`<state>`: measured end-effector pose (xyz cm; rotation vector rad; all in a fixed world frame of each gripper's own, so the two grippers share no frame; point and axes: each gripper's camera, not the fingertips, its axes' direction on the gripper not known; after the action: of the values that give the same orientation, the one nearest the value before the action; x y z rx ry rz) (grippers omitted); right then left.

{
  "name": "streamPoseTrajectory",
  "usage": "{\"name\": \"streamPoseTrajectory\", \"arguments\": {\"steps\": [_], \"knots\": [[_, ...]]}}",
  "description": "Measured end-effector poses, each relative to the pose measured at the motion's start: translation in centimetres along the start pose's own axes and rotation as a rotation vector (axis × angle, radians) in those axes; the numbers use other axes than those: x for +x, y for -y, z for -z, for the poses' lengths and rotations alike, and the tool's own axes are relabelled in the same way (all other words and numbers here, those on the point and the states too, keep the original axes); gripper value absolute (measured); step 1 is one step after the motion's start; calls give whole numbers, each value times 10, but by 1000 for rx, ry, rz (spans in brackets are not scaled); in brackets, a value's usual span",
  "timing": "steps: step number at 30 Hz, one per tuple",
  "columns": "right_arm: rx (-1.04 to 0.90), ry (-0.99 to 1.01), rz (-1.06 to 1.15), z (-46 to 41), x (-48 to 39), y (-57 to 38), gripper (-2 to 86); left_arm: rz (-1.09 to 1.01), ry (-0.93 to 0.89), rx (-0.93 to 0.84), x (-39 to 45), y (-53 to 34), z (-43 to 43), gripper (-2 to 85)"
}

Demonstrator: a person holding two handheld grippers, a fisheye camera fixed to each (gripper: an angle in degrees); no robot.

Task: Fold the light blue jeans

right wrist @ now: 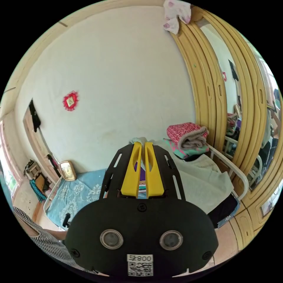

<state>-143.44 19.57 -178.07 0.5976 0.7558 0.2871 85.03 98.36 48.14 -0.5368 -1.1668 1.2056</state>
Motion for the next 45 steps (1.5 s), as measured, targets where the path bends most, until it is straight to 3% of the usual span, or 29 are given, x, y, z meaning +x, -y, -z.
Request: {"name": "streamPoseTrajectory", "arguments": {"steps": [5, 13, 23, 28, 32, 38, 45], "knots": [[121, 194, 158, 81, -100, 26, 14, -97, -80, 163, 2, -40, 64, 5], [195, 513, 200, 137, -197, 45, 13, -175, -147, 415, -24, -138, 192, 45], [-9, 787, 119, 87, -290, 17, 12, -125, -75, 493, -90, -283, 279, 106], [-164, 1000, 68, 33, -335, -34, 11, -86, 78, 489, -113, -360, 305, 88], [-269, 1138, 93, -2, -385, -70, 11, 60, 270, 521, -142, -430, 335, 45], [-300, 1178, 153, -22, -426, -92, 11, 225, 367, 682, -181, -518, 401, 9], [-241, 1210, 144, -23, -418, -100, 12, 156, 566, 773, -185, -539, 503, -4]]}}
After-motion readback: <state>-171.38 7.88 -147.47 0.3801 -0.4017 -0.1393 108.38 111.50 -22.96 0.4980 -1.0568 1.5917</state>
